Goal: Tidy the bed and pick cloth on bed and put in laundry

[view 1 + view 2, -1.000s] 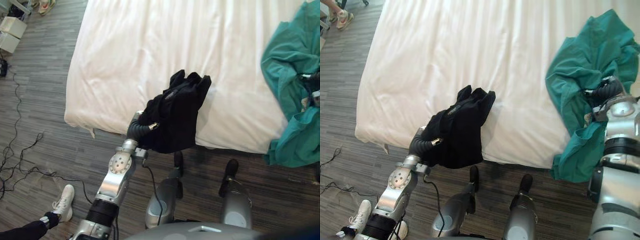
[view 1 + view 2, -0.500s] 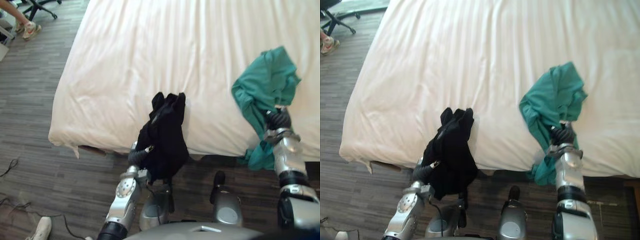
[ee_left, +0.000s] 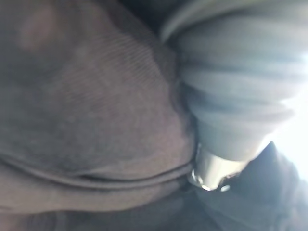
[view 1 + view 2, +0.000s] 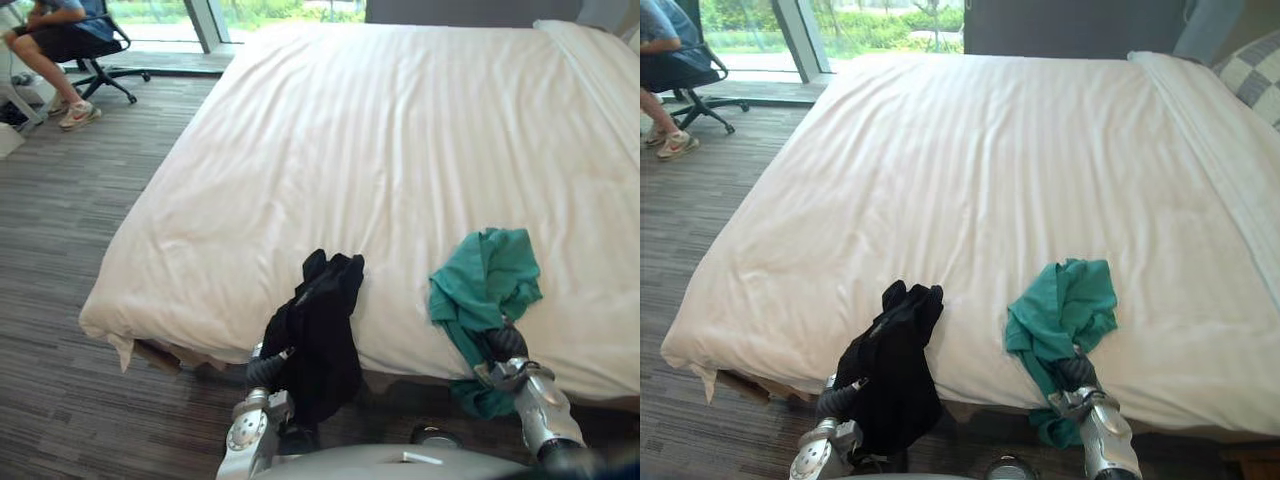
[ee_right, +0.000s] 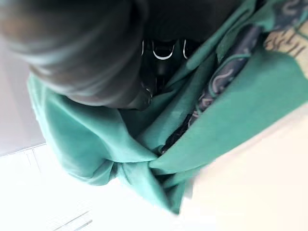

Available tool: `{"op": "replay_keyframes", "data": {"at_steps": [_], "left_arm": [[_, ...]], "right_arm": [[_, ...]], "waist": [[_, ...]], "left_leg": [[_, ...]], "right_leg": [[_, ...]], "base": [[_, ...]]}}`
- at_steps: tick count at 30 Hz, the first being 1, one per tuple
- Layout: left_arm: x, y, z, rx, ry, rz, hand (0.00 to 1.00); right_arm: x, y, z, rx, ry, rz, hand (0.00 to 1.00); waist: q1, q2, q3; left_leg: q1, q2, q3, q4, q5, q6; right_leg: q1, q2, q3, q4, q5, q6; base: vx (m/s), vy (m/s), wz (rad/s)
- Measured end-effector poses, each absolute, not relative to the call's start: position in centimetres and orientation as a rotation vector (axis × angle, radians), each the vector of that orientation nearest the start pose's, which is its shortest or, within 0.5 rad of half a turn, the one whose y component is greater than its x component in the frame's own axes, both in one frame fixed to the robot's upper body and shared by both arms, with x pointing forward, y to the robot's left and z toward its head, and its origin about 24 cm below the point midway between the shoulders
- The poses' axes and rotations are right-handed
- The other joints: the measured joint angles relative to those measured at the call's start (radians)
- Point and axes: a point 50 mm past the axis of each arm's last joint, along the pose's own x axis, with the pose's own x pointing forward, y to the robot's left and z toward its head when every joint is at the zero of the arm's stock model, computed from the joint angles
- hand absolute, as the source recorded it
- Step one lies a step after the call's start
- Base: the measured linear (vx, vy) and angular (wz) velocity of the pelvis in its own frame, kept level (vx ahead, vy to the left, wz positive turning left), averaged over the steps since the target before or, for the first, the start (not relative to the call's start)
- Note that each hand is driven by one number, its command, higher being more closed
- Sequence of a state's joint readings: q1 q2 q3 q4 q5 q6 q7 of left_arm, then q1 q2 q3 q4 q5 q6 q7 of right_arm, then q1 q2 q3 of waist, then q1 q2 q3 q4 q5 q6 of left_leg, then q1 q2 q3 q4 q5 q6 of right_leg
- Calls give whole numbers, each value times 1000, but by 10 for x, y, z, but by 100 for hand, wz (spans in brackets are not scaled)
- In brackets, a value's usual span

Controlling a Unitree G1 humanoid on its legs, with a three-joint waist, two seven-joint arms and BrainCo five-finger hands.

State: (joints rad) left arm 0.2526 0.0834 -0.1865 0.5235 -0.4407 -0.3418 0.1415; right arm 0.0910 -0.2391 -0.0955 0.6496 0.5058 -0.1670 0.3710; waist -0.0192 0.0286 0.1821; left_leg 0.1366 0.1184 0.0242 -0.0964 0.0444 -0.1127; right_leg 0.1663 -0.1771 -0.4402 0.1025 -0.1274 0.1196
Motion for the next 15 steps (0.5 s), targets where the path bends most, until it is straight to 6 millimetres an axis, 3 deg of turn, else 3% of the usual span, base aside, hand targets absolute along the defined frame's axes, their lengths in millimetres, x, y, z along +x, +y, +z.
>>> {"op": "replay_keyframes", "data": {"at_steps": [2, 3, 4, 6, 9, 13, 15], "left_arm": [[149, 161, -92, -274, 462, 260, 100], [154, 161, -90, -274, 449, 255, 100], [157, 162, -89, -278, 441, 255, 100], [161, 158, -86, -303, 426, 254, 100], [161, 157, -82, -324, 414, 280, 100], [168, 159, -65, -377, 337, 312, 100], [166, 161, -67, -421, 367, 334, 100]], "right_arm": [[168, -225, -84, 390, 442, 8, 100], [158, -217, -88, 432, 453, 6, 100], [148, -207, -92, 470, 465, -4, 100], [143, -196, -93, 510, 463, -20, 100], [140, -191, -89, 511, 441, -60, 100], [147, -192, -82, 435, 419, -88, 100], [154, -189, -80, 342, 430, -83, 100]], "waist": [[-2, -11, -10], [-15, -17, -14], [-36, -41, -27], [-32, -49, -34], [-23, -41, -52], [-14, -40, -53], [13, -34, -51]], "left_leg": [[-24, 0, -50, 0, 3, 5], [-51, -5, -110, 3, 10, 11], [-79, -23, -172, 12, 19, 24], [-88, -47, -221, 10, 35, 30], [-122, -62, -257, 10, 60, 19], [-174, -79, -264, 10, 113, 34], [-175, -82, -282, 12, 130, 37]], "right_leg": [[-25, 10, 43, 69, -69, -18], [-41, 59, 148, 99, -146, -58], [-43, 101, 226, 119, -175, -91], [-60, 97, 225, 189, -221, -111], [-66, 83, 156, 220, -238, -121], [-71, 94, 134, 230, -229, -136], [-63, 96, 115, 221, -228, -136]], "base": [[-7, -82, 73], [-2, -209, 156], [9, -234, 174], [40, -135, 125], [27, -75, 74], [8, -46, 80], [-71, -44, 34]]}}
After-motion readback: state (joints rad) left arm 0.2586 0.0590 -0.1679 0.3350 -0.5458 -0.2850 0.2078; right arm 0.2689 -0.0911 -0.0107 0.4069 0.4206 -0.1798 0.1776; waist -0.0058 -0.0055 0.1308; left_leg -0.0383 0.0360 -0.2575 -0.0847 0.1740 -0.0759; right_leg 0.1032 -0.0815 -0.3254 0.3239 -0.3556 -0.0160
